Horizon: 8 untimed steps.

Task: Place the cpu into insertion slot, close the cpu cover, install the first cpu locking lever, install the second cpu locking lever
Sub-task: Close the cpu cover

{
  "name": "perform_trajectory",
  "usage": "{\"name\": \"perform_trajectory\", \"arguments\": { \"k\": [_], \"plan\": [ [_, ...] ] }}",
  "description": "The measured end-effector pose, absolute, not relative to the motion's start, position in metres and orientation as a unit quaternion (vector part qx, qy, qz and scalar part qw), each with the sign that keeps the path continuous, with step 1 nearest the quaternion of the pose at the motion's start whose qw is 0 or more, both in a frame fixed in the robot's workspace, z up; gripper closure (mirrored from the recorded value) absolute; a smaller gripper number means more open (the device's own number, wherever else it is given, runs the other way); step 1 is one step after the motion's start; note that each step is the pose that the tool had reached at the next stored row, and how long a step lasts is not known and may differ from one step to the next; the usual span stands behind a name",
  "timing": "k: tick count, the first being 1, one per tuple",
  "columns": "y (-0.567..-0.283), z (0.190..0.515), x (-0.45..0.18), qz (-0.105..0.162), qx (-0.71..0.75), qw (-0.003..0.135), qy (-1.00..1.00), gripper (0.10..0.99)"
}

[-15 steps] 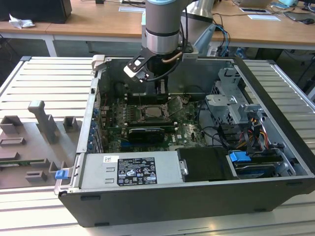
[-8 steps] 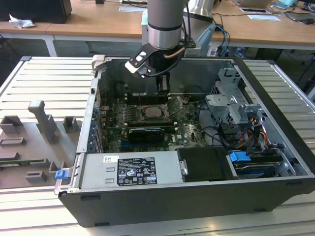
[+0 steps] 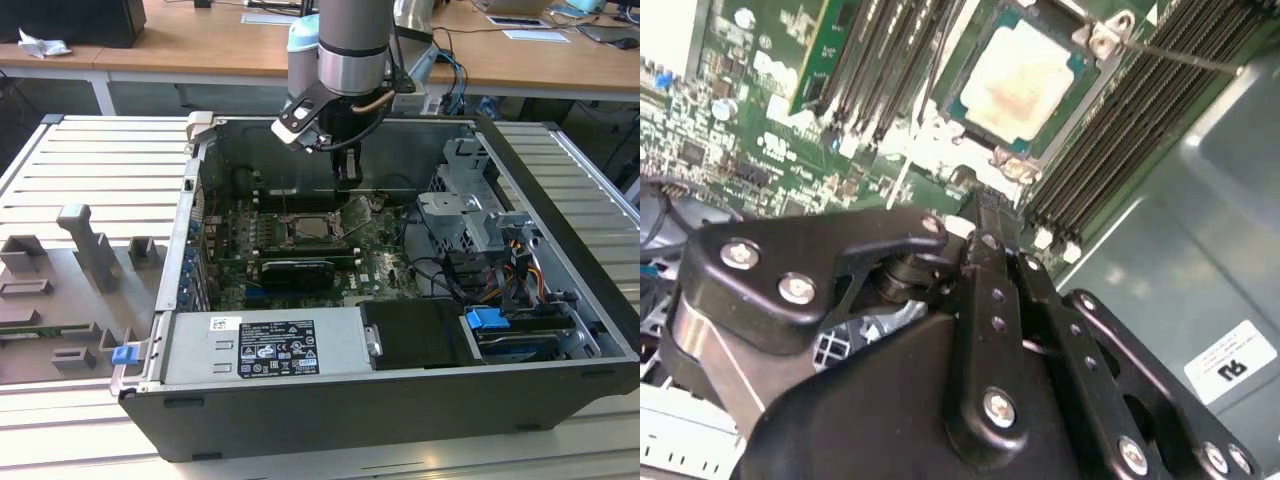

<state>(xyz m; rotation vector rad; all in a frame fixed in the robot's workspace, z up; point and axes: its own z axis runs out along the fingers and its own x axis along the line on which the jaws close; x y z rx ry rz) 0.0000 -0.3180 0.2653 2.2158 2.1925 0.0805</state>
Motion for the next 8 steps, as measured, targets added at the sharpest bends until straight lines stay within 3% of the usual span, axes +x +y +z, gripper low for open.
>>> {"name": "perform_trajectory", "arguments": {
  "k": [8],
  "plan": [
    [-0.318, 0.268, 0.018, 0.026, 0.708, 0.011, 0.706, 0.98]
  ]
}}
